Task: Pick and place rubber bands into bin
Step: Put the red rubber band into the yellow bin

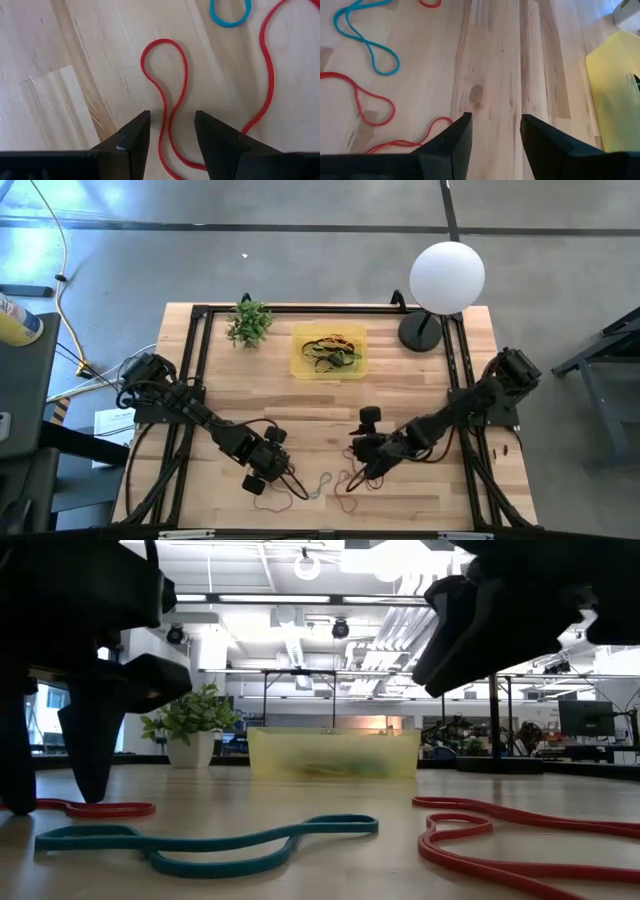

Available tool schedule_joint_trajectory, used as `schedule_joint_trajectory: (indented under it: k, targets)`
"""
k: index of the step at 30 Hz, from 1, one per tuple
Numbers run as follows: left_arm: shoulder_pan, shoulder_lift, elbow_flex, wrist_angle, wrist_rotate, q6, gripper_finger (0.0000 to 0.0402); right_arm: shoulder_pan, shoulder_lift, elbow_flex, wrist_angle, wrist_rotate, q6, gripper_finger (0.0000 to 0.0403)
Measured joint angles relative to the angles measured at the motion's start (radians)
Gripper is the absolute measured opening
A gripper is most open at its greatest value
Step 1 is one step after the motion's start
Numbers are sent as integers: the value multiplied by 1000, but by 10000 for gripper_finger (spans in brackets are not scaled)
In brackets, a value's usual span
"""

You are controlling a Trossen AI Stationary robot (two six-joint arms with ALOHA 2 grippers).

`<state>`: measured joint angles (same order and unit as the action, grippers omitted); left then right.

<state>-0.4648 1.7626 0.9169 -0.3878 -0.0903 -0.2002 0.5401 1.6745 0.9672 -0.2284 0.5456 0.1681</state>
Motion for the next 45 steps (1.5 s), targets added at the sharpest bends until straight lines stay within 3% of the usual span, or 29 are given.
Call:
schedule_joint_trajectory:
  k: [19, 32, 45]
  targets:
    - [0, 1, 0, -105, 30, -84, 140, 63, 0, 0, -56, 92, 89, 151]
    - [1, 1, -2, -129, 33, -114, 7, 63, 0, 0, -59, 95, 87, 145]
    - [-2, -7, -3, -135, -57, -98, 1, 62, 0, 0, -60, 114, 91, 138]
